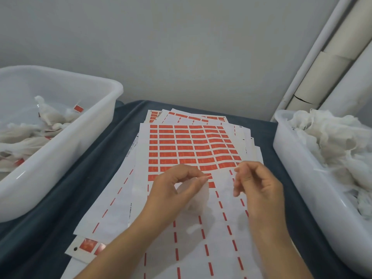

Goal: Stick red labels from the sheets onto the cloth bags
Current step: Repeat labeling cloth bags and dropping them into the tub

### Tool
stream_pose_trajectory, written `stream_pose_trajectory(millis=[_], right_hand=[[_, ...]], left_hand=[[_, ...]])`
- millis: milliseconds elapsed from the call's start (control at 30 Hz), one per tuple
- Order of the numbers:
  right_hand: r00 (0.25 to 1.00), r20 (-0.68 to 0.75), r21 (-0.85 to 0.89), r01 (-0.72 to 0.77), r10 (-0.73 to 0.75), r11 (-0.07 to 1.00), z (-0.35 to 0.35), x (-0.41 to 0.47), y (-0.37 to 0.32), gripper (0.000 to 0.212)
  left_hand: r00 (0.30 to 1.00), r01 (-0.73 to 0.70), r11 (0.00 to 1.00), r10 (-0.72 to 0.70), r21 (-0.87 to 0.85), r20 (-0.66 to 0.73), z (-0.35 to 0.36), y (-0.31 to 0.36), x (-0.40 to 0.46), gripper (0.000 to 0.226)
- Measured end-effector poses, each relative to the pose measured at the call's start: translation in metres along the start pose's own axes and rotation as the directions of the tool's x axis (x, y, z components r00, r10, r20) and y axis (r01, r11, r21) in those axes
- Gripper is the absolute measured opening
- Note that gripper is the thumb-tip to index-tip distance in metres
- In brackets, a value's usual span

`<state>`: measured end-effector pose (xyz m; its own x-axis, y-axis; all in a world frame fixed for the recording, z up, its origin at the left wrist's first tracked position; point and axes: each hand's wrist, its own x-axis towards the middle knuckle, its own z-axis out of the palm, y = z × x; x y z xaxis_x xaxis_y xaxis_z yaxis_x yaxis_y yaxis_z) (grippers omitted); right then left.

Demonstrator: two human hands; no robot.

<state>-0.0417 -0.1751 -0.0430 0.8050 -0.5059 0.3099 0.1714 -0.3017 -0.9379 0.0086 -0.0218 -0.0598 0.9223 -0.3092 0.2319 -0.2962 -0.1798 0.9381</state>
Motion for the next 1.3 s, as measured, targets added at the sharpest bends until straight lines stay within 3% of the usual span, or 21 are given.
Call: stream_pose_trajectory(millis=[100, 167, 233, 300, 333, 400, 467, 567, 600, 633, 667, 733, 800, 867, 967, 1067, 1167, 1300], right_hand=[[0.993, 0.083, 0.121, -0.096, 0.086, 0.988, 0.003, -0.002, -0.002, 0.023], [0.991, 0.096, 0.155, -0.110, 0.096, 0.982, 0.002, -0.002, -0.005, 0.025], [0.989, 0.123, 0.188, -0.108, 0.086, 0.976, 0.001, -0.002, -0.007, 0.024], [0.980, 0.192, 0.204, -0.100, 0.061, 0.974, 0.002, -0.005, -0.010, 0.023], [0.969, 0.246, 0.201, -0.086, 0.035, 0.976, 0.003, -0.007, -0.012, 0.021], [0.923, 0.382, 0.192, -0.041, -0.036, 0.981, 0.006, -0.012, -0.016, 0.016], [0.851, 0.519, 0.158, -0.007, -0.077, 0.987, 0.009, -0.017, -0.017, 0.012], [0.771, 0.637, 0.003, 0.014, -0.012, 1.000, 0.014, -0.019, -0.015, 0.010], [0.773, 0.634, -0.048, 0.000, 0.030, 0.999, 0.013, -0.018, -0.014, 0.011], [0.792, 0.607, -0.080, -0.023, 0.067, 0.996, 0.012, -0.015, -0.013, 0.011], [0.825, 0.557, -0.099, -0.049, 0.096, 0.994, 0.010, -0.011, -0.012, 0.011], [0.899, 0.421, -0.108, -0.079, 0.118, 0.991, 0.005, -0.004, -0.008, 0.019], [0.948, 0.309, -0.115, -0.049, 0.082, 0.992, 0.006, -0.003, -0.004, 0.023], [0.962, 0.270, -0.157, 0.097, -0.052, 0.983, 0.012, -0.008, 0.000, 0.014], [0.908, 0.358, -0.136, 0.280, -0.216, 0.950, 0.023, -0.018, 0.004, 0.002], [0.900, 0.407, -0.079, 0.208, -0.159, 0.975, 0.029, -0.025, 0.007, 0.007], [0.942, 0.312, -0.122, 0.167, -0.123, 0.978, 0.032, -0.027, 0.012, 0.013], [0.976, 0.205, -0.145, 0.097, -0.066, 0.985, 0.027, -0.020, 0.014, 0.015]], left_hand=[[0.994, 0.007, 0.999, -0.004, 0.033, -0.105, 0.000, 0.000, -0.002, 0.022], [0.987, 0.011, 0.999, -0.018, -0.045, -0.161, -0.002, 0.001, -0.005, 0.028], [0.991, 0.137, 0.974, -0.134, -0.183, 0.028, -0.002, 0.003, -0.007, 0.048], [0.893, 0.369, 0.910, -0.291, -0.189, 0.344, 0.001, 0.006, -0.008, 0.061], [0.831, 0.460, 0.868, -0.345, -0.189, 0.437, 0.003, 0.006, -0.006, 0.064], [0.782, 0.568, 0.763, -0.384, -0.307, 0.491, 0.001, 0.006, -0.001, 0.062], [0.798, 0.596, 0.614, -0.383, -0.517, 0.465, -0.007, 0.005, 0.004, 0.049], [0.825, 0.530, 0.281, -0.391, -0.800, 0.409, -0.023, 0.002, 0.008, 0.036], [0.834, 0.492, 0.194, -0.383, -0.849, 0.396, -0.027, 0.002, 0.008, 0.035], [0.843, 0.468, 0.167, -0.380, -0.868, 0.382, -0.031, 0.001, 0.009, 0.032], [0.845, 0.469, 0.200, -0.385, -0.861, 0.371, -0.033, 0.002, 0.011, 0.027], [0.844, 0.510, 0.384, -0.397, -0.770, 0.361, -0.034, 0.003, 0.012, 0.022], [0.832, 0.554, 0.615, -0.391, -0.562, 0.394, -0.029, 0.004, 0.010, 0.029], [0.791, 0.567, 0.763, -0.401, -0.309, 0.463, -0.021, 0.004, 0.007, 0.041], [0.725, 0.548, 0.831, -0.411, -0.100, 0.552, -0.013, 0.003, 0.003, 0.049], [0.684, 0.562, 0.825, -0.421, -0.062, 0.596, -0.011, 0.003, 0.007, 0.049], [0.627, 0.631, 0.767, -0.418, -0.114, 0.658, -0.010, 0.007, 0.012, 0.037], [0.796, 0.394, 0.915, -0.289, -0.092, 0.532, -0.011, 0.001, 0.006, 0.028]])
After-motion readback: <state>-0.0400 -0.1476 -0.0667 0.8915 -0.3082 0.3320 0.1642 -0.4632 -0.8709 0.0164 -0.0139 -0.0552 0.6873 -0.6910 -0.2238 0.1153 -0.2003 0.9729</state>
